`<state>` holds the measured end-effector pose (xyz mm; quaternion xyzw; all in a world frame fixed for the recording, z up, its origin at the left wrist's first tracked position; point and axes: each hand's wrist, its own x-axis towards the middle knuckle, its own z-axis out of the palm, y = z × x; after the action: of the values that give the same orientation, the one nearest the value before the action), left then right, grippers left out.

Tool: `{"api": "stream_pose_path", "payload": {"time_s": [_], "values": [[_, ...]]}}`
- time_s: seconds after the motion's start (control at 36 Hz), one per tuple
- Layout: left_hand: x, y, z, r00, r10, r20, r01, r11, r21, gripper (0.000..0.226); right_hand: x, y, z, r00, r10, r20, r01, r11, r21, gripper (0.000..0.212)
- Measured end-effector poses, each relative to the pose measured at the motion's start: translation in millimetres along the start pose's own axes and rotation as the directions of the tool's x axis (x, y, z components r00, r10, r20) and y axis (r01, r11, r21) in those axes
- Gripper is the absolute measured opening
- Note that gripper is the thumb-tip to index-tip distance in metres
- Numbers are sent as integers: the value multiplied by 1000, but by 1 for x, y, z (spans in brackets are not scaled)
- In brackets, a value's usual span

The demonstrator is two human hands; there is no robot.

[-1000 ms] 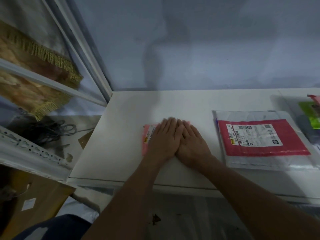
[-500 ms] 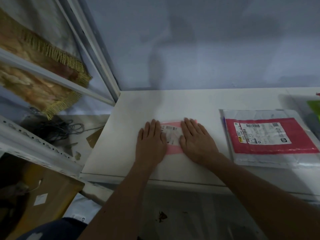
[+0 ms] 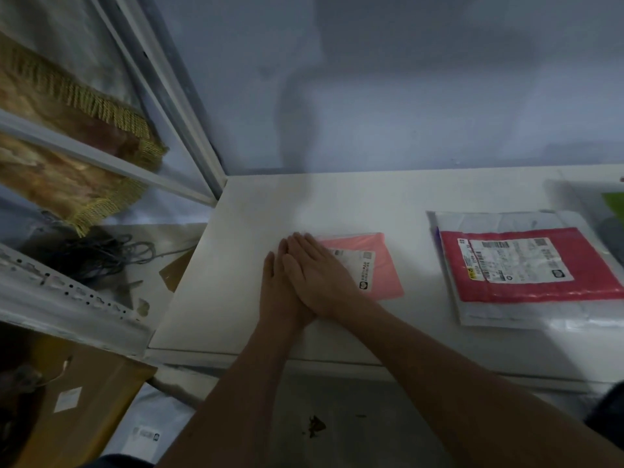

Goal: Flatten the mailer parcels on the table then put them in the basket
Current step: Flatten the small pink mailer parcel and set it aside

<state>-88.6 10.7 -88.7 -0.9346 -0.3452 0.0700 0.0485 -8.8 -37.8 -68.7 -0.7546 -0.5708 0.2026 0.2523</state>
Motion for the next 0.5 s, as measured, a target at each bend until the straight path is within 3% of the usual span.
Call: {"api": "stream_pose_path", "payload": {"time_s": [0.14,0.25,0.5], "values": [[2,2,-5,999,-18,-26,14,991,-136,77,-3,22,-15,1000,5,-20,-7,992,-126,55],[2,7,-2,993,-92,-80,77,981,-180,75,-7,50,-16,997,33,-67,-53,947,-317,75],[5,8,-1,986,-129,-102,104,970,-221,74,-10,57,-20,990,86,-113,-120,932,-342,70]]}}
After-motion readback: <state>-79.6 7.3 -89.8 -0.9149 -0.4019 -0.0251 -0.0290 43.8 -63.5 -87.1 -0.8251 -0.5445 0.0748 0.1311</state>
